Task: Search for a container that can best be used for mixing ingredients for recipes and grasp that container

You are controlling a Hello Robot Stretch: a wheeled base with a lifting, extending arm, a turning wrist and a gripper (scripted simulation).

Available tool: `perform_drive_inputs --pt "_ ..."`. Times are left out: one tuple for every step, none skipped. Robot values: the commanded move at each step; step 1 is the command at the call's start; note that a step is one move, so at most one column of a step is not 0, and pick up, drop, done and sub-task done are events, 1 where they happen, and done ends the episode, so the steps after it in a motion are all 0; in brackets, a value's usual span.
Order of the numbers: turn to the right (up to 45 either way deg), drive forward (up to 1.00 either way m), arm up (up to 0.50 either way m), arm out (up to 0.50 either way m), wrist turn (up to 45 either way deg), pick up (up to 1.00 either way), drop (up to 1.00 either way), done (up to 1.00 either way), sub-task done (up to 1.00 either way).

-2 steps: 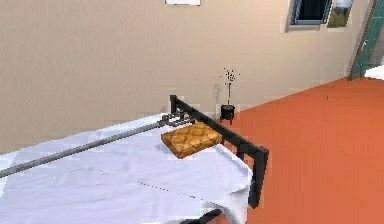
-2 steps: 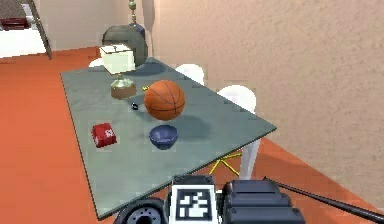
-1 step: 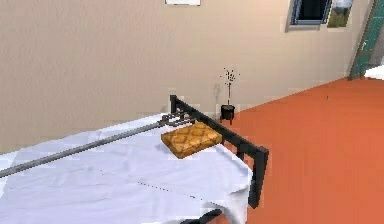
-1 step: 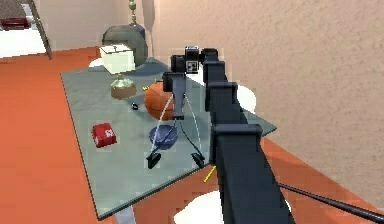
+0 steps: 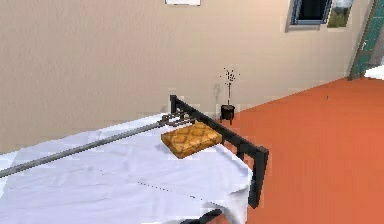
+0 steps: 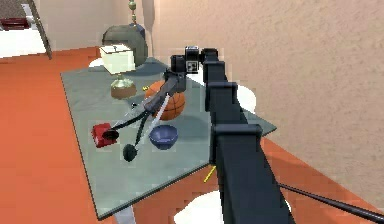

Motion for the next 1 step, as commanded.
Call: perform_drive_inputs --pt "0.0 0.00 0.00 0.00 45.0 0.00 0.00 0.00 0.00"
